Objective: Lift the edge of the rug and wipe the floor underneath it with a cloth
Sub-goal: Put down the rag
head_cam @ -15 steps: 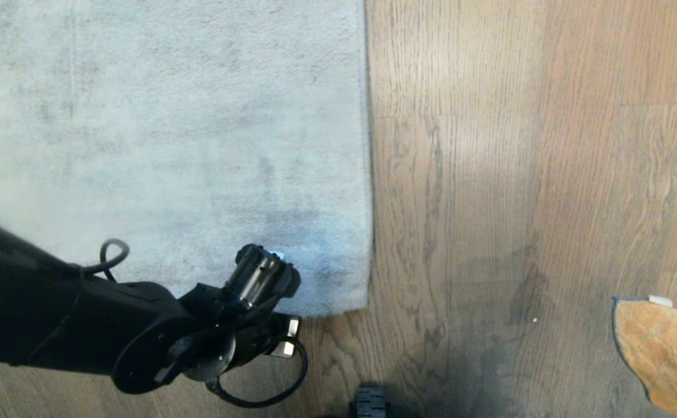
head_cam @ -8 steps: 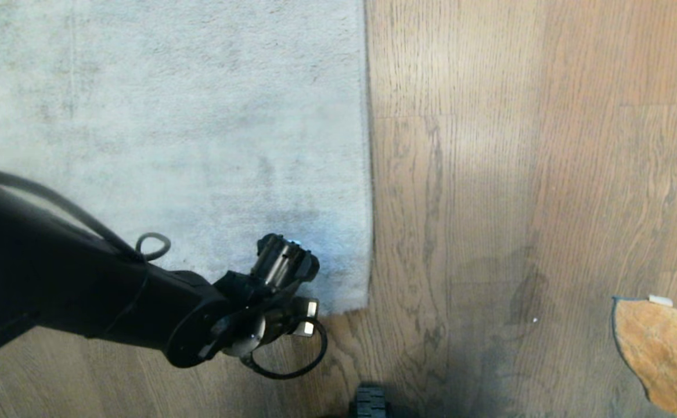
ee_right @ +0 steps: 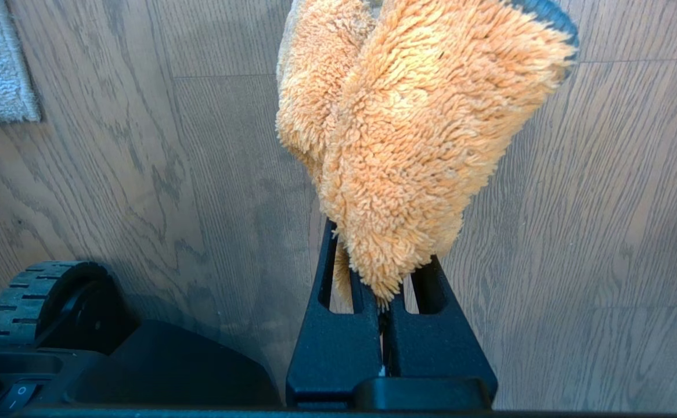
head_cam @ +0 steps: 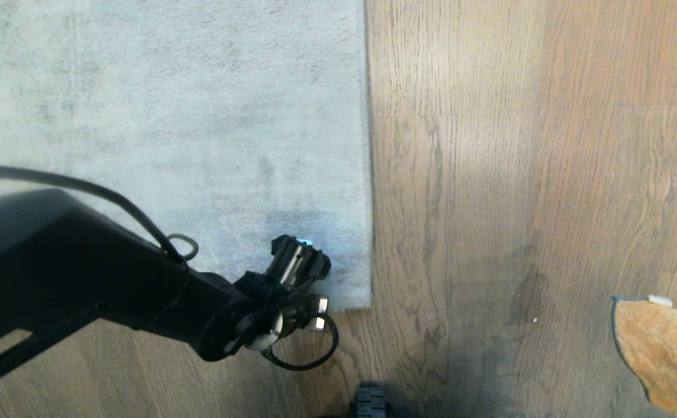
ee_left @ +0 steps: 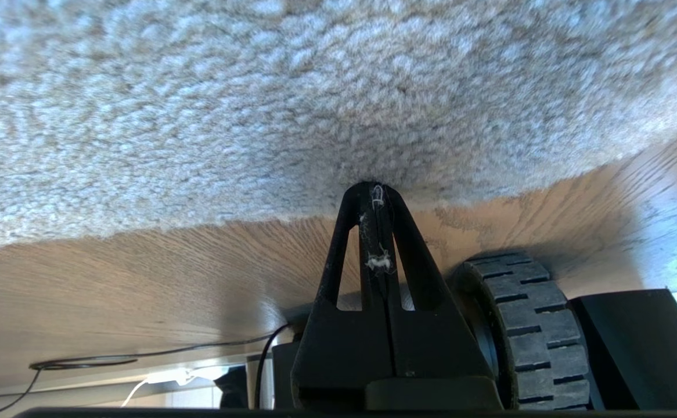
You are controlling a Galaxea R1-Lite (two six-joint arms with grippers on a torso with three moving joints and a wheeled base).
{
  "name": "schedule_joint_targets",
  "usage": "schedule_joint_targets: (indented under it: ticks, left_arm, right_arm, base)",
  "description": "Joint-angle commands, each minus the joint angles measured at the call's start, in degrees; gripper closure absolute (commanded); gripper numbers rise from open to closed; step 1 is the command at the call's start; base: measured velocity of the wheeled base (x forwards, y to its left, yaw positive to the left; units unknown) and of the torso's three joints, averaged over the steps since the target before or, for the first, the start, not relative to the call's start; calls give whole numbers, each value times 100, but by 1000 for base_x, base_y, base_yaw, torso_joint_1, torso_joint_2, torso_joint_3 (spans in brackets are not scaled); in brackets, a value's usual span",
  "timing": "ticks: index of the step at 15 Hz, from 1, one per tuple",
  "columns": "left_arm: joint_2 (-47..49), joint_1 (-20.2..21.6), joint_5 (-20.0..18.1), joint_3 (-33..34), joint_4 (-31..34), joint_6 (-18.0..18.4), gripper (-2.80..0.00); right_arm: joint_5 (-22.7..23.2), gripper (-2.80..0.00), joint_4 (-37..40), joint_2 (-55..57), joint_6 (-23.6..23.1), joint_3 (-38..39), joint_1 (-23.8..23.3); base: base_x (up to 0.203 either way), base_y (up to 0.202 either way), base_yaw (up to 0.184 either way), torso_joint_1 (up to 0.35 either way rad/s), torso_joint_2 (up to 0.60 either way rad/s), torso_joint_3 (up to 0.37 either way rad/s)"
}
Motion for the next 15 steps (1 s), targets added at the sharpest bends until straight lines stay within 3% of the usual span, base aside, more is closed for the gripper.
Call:
schedule_joint_targets:
  ticks: [1, 6, 10, 15]
  left_arm:
    - [-2, -15, 16, -3, -61, -11, 0]
    - [-652, -158, 46, 93, -61, 38, 0]
    - [-1677, -149, 31, 317, -67, 490, 0]
    - [-3514, -113, 11, 1418, -62, 709, 0]
  right_arm:
    - [0, 0, 2, 7, -2, 0, 0]
    - [0, 0, 2, 7, -2, 0, 0]
    - [0, 0, 2, 7, -2, 0, 0]
    - [0, 0, 2, 7, -2, 0, 0]
  base:
    - [0, 0, 0, 0, 0, 0]
    - [0, 0, 0, 0, 0, 0]
    - [0, 0, 0, 0, 0, 0]
    - [0, 0, 0, 0, 0, 0]
